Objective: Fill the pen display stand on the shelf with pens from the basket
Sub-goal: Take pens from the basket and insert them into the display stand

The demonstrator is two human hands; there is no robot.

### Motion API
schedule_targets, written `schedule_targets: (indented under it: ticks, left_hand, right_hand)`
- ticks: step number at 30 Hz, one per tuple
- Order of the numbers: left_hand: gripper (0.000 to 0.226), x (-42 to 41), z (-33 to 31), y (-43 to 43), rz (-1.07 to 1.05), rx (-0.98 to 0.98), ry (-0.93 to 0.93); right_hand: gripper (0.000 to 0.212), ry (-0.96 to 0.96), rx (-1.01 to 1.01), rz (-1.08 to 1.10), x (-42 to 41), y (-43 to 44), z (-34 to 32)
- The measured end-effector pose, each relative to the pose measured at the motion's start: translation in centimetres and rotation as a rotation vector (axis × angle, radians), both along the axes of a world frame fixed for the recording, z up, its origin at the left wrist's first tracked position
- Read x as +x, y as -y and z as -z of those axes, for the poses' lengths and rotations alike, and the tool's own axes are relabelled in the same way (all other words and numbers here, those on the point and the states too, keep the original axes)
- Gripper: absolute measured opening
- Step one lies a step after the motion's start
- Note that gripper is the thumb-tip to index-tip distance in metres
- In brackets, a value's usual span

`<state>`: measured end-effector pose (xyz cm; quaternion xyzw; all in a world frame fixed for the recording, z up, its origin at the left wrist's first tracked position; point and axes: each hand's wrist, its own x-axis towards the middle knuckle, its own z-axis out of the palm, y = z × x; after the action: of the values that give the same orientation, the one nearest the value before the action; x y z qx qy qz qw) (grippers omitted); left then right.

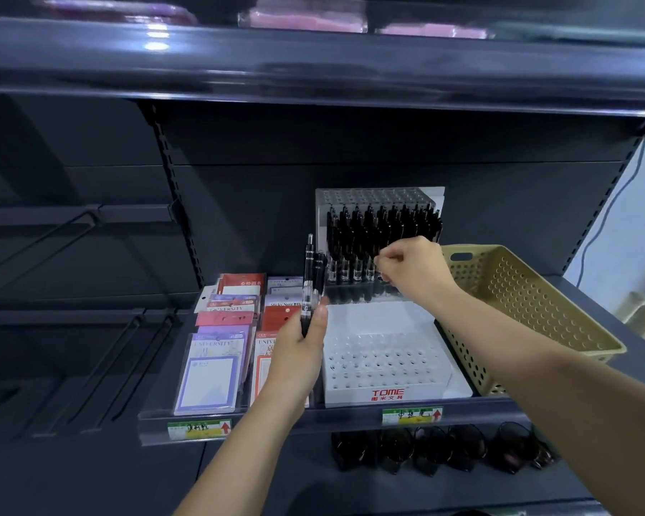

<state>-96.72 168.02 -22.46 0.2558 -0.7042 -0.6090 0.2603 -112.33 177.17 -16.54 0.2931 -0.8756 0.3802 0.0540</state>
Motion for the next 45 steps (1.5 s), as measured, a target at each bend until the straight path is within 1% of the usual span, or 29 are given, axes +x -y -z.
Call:
schedule_targets:
  ticks: [1,3,4,7,10,14,16,20,23,26,29,31,34,38,41,45]
  left_hand:
    - [0.029,0.0,0.1,-0.1,0.016,-0.008,0.0]
    - [0.024,0.1,0.2,-0.3,0.043,0.0,0.002]
    - [0.022,0.1,0.3,-0.5,0.055,0.023,0.003]
    - [0.024,-0.1,0.4,-0.9,0.086,0.086,-0.005]
    - [0.024,-0.3,0.3,-1.4,0.091,0.091,-0.008]
    - [0.028,-0.6,0.5,-1.9,0.151,0.063,-0.007]
    - [0.029,-0.5,0.7,-2.1,0.179,0.064,0.003]
    - [0.023,-0.5,0.9,-2.3,0.218,0.049,-0.007]
    - [0.018,-0.7,1.1,-2.2,0.196,0.04,-0.028]
    - [0.013,-0.6,1.0,-1.9,0.132,0.017,-0.049]
    - [0.016,-0.2,0.8,-1.6,0.079,0.036,-0.061]
    - [0.021,0.0,0.7,-1.4,0.053,0.008,-0.045]
    - [0.024,0.2,0.6,-1.3,0.034,-0.025,-0.014]
    - [0.025,0.3,0.6,-1.3,0.03,-0.026,-0.003]
    - [0.025,0.5,0.6,-1.2,0.034,-0.038,-0.002]
    - [0.035,0.9,0.6,-0.7,0.035,-0.068,-0.015]
  right_hand:
    - [0.023,0.0,-0.017,-0.003,0.2,-0.3,0.2]
    - [0.011,0.029,-0.062,-0.011,1.2,-0.9,0.5]
    - [0.009,0.055,-0.079,-0.015,1.8,-1.2,0.7]
    - [0.011,0.211,-0.168,-0.107,3.5,-1.6,1.2]
    - [0.012,0.354,-0.221,-0.219,4.9,-1.6,1.2]
    - [0.008,0.399,-0.244,-0.273,5.8,-1.6,1.2]
    - [0.003,0.459,-0.271,-0.277,5.8,-1.8,1.4]
    - [0.013,0.568,-0.304,-0.302,5.6,-2.5,1.8]
    - [0.01,0.587,-0.319,-0.275,5.3,-2.8,1.5]
    - [0.006,0.536,-0.343,-0.2,4.2,-3.1,0.3]
    - [0.004,0.376,-0.348,-0.088,2.8,-3.6,-1.7]
    - [0.002,0.266,-0.405,-0.019,2.0,-3.7,-2.9]
    - [0.008,0.146,-0.487,0.045,1.3,-3.3,-4.0]
    - [0.006,0.084,-0.443,0.061,0.7,-2.4,-3.7]
    - [0.007,0.094,-0.415,0.059,0.4,-1.8,-3.2]
    - [0.01,0.111,-0.344,0.051,0.2,-1.2,-2.6]
